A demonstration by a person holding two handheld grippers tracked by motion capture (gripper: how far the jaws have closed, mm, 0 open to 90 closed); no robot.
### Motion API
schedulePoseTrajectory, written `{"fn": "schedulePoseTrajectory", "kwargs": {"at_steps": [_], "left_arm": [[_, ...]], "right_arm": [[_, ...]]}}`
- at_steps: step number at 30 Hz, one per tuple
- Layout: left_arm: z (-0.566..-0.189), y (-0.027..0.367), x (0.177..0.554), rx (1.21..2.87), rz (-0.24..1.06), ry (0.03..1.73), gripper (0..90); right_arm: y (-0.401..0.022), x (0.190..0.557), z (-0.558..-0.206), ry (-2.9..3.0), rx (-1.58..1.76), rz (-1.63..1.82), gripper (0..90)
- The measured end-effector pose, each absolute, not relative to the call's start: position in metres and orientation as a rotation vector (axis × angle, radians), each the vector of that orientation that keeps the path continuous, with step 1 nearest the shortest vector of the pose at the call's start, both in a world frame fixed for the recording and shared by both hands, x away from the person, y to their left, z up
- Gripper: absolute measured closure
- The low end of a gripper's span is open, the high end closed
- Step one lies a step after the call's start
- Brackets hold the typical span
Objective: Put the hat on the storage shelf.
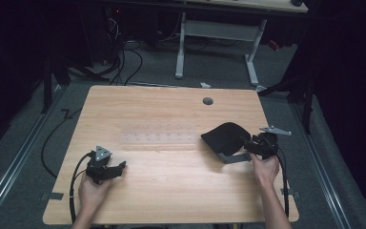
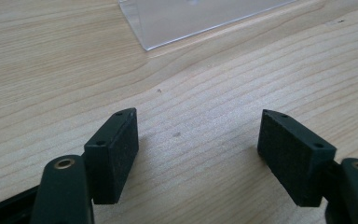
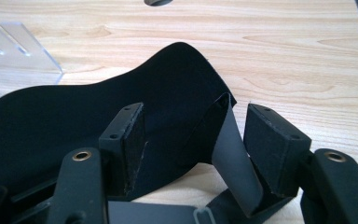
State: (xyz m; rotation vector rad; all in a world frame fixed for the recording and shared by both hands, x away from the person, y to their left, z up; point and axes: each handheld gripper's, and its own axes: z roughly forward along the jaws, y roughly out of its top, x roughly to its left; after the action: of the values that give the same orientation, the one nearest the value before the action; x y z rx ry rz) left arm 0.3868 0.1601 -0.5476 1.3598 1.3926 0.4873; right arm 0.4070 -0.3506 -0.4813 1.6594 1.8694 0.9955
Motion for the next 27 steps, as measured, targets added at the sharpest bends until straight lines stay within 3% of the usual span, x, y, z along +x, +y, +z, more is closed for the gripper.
{"fn": "schedulePoseTrajectory", "kwargs": {"at_steps": [17,27], "left_arm": [[-0.548,0.16,0.387,1.359,0.486,1.393,29.4],[-0.548,0.16,0.387,1.36,0.487,1.392,29.7]], "right_arm": [[-0.355,0.431,-0.497,1.871,1.785,1.065,39.9],[-0.35,0.431,-0.502,1.892,1.757,1.08,57.4]]}}
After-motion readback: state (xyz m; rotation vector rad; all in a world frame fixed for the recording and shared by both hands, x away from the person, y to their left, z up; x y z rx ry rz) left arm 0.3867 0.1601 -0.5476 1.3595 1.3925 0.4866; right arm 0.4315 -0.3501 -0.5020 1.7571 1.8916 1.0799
